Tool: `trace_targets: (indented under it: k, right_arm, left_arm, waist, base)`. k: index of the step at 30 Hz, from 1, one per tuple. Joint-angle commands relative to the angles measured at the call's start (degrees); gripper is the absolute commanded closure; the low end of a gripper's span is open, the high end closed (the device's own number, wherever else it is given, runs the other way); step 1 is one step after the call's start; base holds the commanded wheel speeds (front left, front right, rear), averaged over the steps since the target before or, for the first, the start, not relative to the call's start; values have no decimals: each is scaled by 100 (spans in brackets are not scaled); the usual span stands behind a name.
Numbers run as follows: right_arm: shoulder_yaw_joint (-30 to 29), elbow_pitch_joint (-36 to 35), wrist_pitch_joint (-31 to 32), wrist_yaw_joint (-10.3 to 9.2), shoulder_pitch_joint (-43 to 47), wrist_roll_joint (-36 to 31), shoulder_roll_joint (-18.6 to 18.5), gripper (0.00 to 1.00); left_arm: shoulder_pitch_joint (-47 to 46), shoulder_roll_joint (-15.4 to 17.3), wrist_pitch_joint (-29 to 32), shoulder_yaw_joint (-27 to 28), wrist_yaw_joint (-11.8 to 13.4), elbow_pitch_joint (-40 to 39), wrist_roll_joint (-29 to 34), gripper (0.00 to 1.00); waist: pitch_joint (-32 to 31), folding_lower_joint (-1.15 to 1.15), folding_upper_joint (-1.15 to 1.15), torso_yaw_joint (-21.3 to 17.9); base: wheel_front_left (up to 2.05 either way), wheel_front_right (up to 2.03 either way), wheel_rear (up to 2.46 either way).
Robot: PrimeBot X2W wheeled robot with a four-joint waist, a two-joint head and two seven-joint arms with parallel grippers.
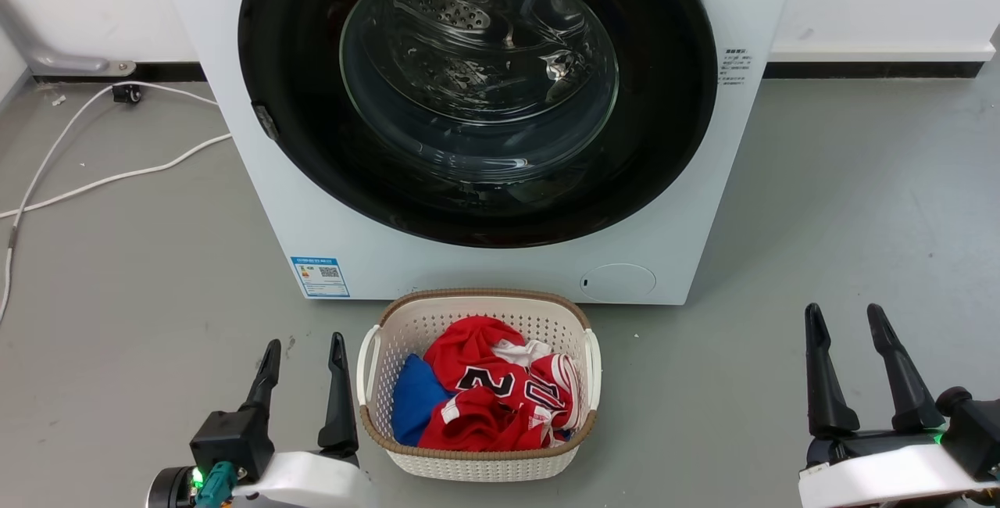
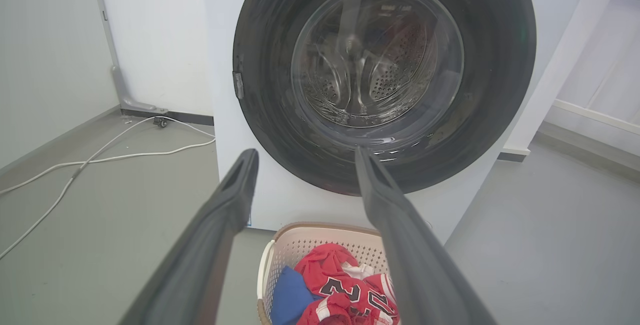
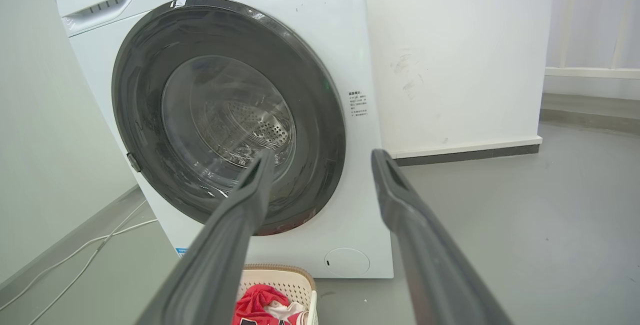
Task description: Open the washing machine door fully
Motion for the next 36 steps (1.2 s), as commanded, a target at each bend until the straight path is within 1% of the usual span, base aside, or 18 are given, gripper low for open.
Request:
trace_targets:
  k: [1, 21, 30, 36]
  right_arm:
    - [8, -73, -47, 13, 34, -112, 8, 0]
    - [52, -165, -262, 7, 182, -475, 14, 0]
    - [59, -162, -351, 7, 253, -649, 17, 0]
    - [25, -59, -339, 7, 245, -461, 17, 0]
  left_arm:
    - [25, -9, -50, 1, -7, -48, 115, 0]
    - [209, -246, -264, 265, -275, -68, 935, 0]
    - [287, -333, -356, 408, -446, -53, 1140, 0]
    - [279, -364, -349, 489, -532, -7, 1116, 0]
  waist:
    - [-3, 0, 0, 2]
    - [20, 0, 0, 31]
    - [6, 0, 0, 28]
    - [7, 0, 0, 37]
  base:
    - [0, 0, 0]
    - [0, 0, 0]
    - [0, 0, 0]
    - [0, 0, 0]
